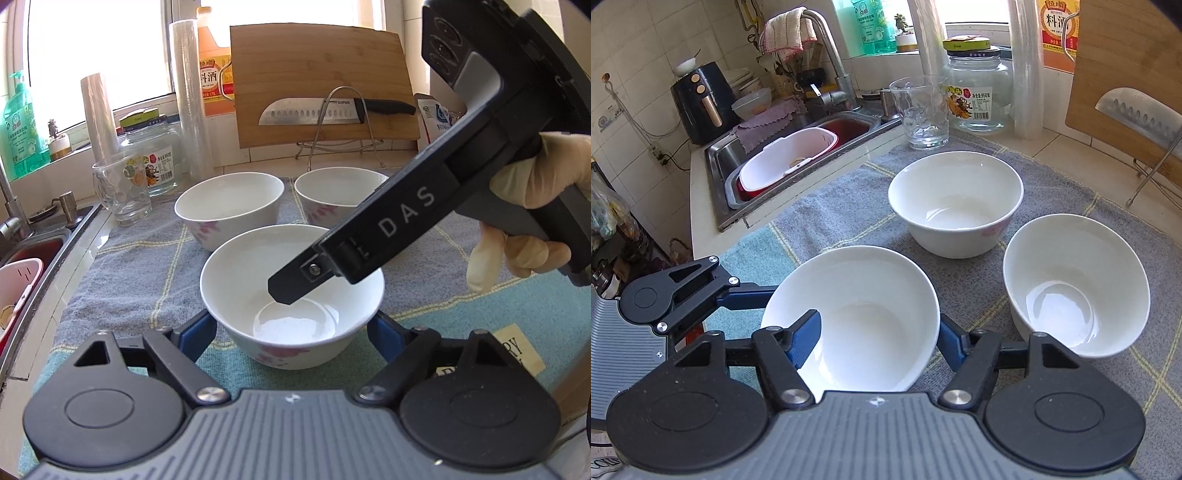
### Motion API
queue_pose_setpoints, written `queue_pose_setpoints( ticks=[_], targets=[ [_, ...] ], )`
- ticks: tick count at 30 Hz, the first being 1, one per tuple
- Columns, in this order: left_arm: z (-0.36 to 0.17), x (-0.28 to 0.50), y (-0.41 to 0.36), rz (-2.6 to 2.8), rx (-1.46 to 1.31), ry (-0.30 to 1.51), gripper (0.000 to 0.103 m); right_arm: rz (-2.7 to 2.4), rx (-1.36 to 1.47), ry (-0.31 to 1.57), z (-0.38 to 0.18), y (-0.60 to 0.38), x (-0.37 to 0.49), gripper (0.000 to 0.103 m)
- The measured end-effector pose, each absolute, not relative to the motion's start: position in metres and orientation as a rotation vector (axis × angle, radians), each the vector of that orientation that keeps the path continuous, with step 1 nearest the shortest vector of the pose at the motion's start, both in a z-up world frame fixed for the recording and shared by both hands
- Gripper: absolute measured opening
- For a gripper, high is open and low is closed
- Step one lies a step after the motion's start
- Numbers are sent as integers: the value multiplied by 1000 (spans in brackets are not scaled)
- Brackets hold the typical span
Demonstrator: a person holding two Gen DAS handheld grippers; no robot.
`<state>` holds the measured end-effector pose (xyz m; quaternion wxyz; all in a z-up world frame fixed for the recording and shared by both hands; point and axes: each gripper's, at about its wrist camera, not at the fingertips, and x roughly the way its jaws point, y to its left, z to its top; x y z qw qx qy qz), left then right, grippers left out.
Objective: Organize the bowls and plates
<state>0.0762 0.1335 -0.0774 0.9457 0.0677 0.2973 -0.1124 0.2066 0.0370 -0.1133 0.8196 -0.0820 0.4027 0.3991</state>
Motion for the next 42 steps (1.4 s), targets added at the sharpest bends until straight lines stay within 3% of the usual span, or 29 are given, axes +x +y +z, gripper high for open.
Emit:
queue_pose_setpoints(
  ticks=[16, 42],
  targets=[
    [-69, 69, 122, -270, 143, 633, 88, 824, -158, 853, -104, 21, 189, 73],
    [-61, 63, 48, -585, 218, 616, 88, 553, -12, 824, -93, -82, 130, 73]
  ],
)
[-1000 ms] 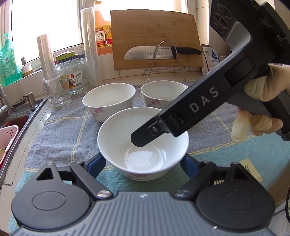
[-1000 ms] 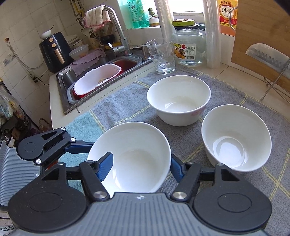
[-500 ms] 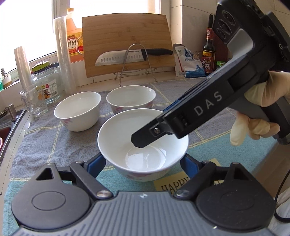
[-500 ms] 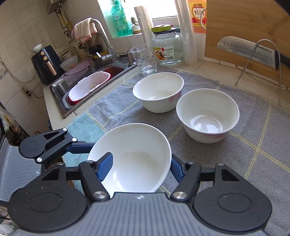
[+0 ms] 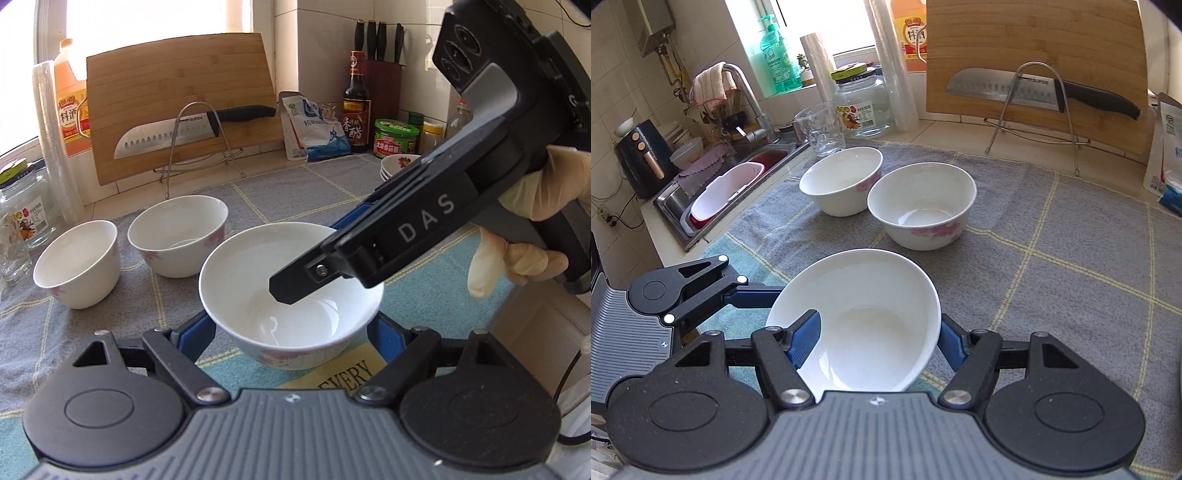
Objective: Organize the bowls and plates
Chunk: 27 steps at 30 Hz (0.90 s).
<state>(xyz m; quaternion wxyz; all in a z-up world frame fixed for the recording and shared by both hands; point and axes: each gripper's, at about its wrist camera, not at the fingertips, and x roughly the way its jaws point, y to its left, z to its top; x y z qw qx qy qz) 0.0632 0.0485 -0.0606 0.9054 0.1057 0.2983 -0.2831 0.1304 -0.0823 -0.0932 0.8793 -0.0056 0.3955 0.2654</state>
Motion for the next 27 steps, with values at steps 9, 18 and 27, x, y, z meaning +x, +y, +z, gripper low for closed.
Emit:
queue_pose_setpoints(
  ticks=[9, 18, 27],
  targets=[
    [-66, 71, 33, -654, 224, 620, 88, 485, 8, 831, -94, -104, 123, 73],
    [-71, 78, 23, -688, 206, 644, 88, 450, 14, 848, -97, -114, 122, 73],
    [-74, 82, 18, -705, 210, 664, 88, 436, 26, 871, -103, -120, 124, 73]
  ],
)
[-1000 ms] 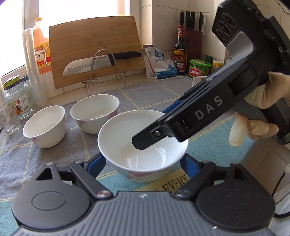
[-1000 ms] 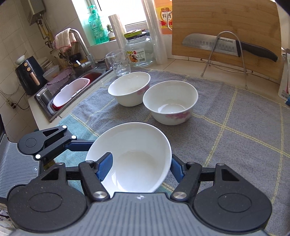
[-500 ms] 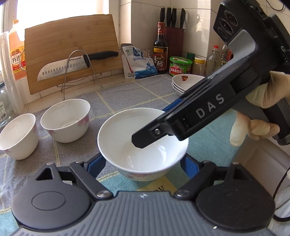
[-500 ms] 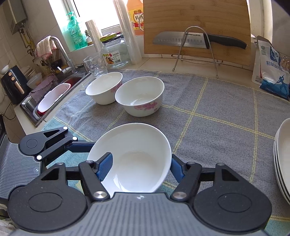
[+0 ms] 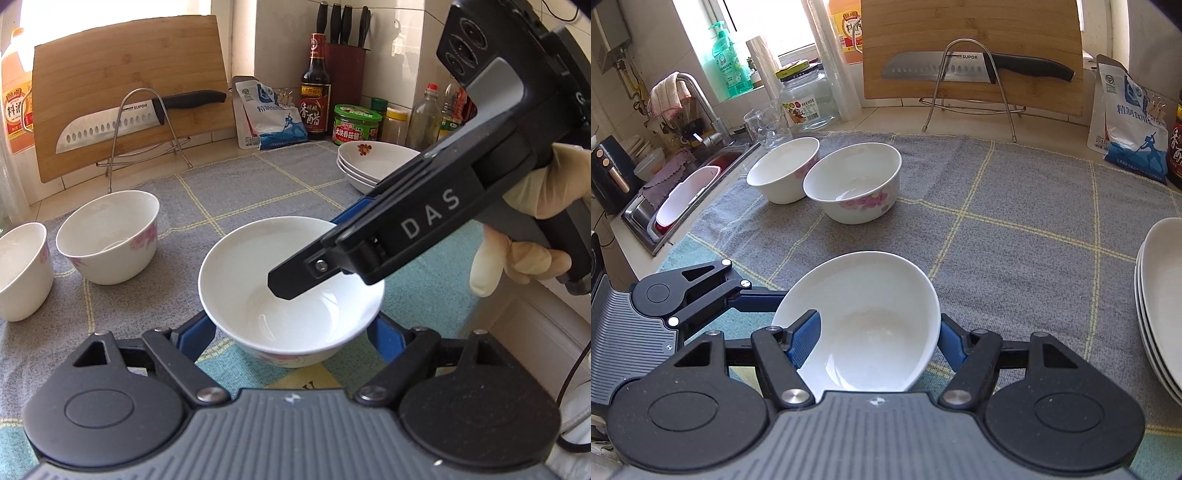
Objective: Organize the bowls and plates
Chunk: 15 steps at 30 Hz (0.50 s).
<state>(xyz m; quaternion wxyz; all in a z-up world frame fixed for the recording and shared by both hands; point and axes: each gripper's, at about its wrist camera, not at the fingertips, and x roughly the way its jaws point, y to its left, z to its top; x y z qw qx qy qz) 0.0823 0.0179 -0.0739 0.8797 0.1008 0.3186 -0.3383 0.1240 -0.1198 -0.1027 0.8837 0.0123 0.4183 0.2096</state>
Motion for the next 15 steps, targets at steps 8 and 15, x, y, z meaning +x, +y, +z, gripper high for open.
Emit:
queue_pose_setpoints(
  ticks=[8, 15],
  targets=[
    [-76, 89, 17, -722, 219, 673, 88, 425, 44, 887, -108, -123, 128, 76],
    [-78, 84, 16, -735, 258, 664, 90, 421, 41, 868, -109, -120, 129, 95]
  ],
)
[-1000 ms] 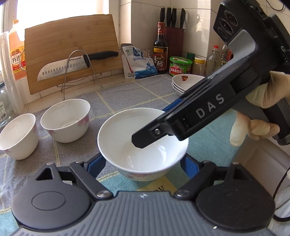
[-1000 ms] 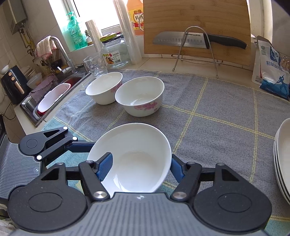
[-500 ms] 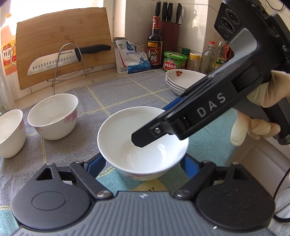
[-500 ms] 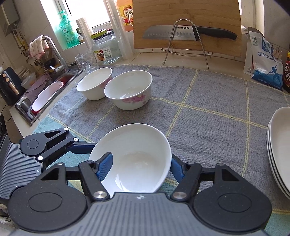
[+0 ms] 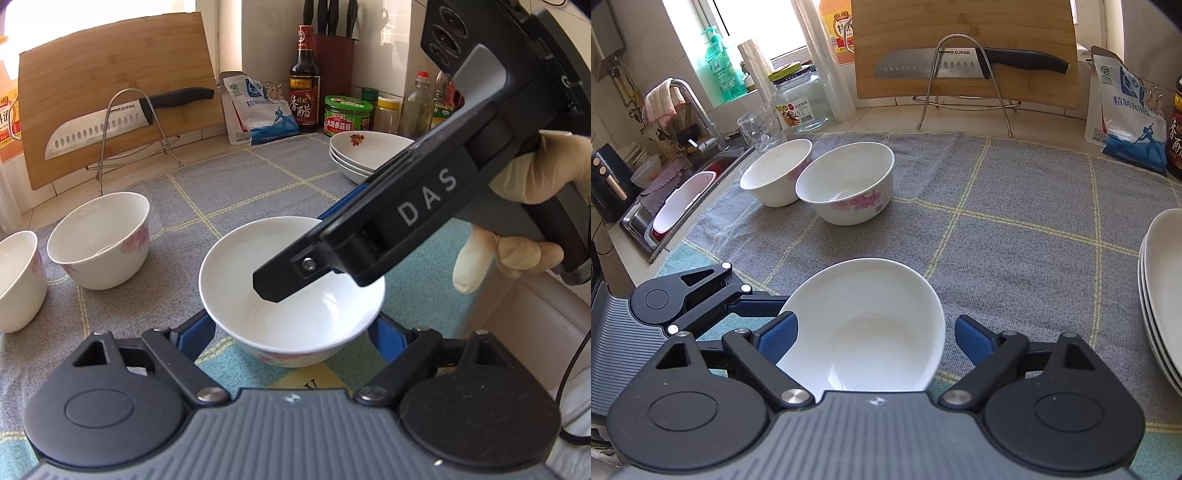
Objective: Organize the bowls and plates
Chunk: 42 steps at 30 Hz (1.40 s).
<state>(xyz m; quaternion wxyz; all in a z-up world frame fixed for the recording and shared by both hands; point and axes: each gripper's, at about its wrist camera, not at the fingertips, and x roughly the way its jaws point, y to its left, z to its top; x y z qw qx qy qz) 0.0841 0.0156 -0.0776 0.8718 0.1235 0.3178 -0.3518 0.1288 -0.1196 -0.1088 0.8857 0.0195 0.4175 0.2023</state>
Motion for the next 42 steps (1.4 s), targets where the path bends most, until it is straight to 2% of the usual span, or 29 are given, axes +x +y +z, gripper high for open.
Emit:
queue_pose_setpoints(
  ticks=[16, 29, 42],
  targets=[
    [-46, 81, 62, -624, 206, 597, 96, 459, -61, 817, -89, -105, 141, 102],
    [-57, 128, 89, -375, 179, 603, 96, 508, -220, 795, -68, -85, 183, 102],
    [-76, 163, 76, -335, 176, 624, 95, 603, -308, 828, -71, -66, 239, 102]
  ],
)
